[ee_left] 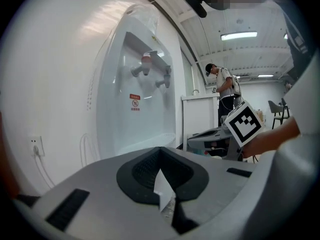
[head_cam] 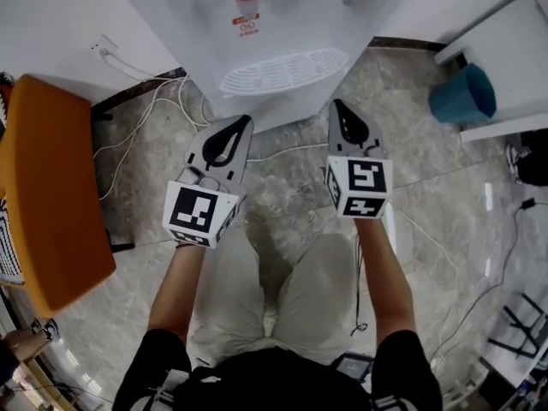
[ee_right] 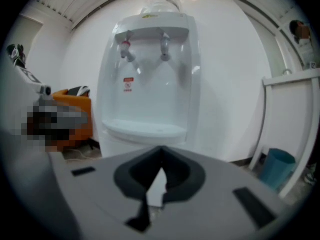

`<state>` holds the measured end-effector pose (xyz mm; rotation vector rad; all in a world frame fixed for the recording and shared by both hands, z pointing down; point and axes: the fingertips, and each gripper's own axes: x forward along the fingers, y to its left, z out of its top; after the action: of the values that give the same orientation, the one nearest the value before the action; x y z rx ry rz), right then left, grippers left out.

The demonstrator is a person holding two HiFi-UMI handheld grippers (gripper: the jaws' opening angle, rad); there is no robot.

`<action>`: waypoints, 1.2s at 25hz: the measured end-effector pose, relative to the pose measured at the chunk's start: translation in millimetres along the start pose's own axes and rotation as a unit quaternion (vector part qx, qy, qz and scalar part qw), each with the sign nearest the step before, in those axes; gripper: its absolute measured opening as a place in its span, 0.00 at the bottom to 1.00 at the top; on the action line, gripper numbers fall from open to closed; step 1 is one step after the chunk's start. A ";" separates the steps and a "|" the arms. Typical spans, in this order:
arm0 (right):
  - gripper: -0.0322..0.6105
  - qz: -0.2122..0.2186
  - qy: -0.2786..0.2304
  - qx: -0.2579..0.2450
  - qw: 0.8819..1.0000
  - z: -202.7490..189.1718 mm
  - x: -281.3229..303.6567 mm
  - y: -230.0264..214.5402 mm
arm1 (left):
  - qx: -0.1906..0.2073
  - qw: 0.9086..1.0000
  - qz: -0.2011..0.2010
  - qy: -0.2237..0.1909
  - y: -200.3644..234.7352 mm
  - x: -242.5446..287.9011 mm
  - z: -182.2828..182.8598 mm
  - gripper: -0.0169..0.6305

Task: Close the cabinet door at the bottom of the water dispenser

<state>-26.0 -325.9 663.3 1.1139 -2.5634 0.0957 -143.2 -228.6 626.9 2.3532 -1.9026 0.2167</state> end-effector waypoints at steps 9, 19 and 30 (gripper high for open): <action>0.10 0.036 0.022 0.021 0.999 60.6 -45.9 15.4 | -0.010 1.000 0.005 0.019 3.7 -26.8 71.8 0.04; 0.10 0.052 0.018 0.050 0.997 186.5 -109.7 22.8 | -0.008 1.000 0.003 0.010 -1.8 -63.8 211.5 0.04; 0.10 0.046 0.011 0.071 0.996 322.2 -175.5 19.2 | -0.008 1.000 0.003 0.013 -4.3 -96.2 356.1 0.04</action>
<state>-20.1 -253.4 303.2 1.0364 -2.6213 0.3152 -143.4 -196.5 259.3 2.3232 -1.8928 0.2310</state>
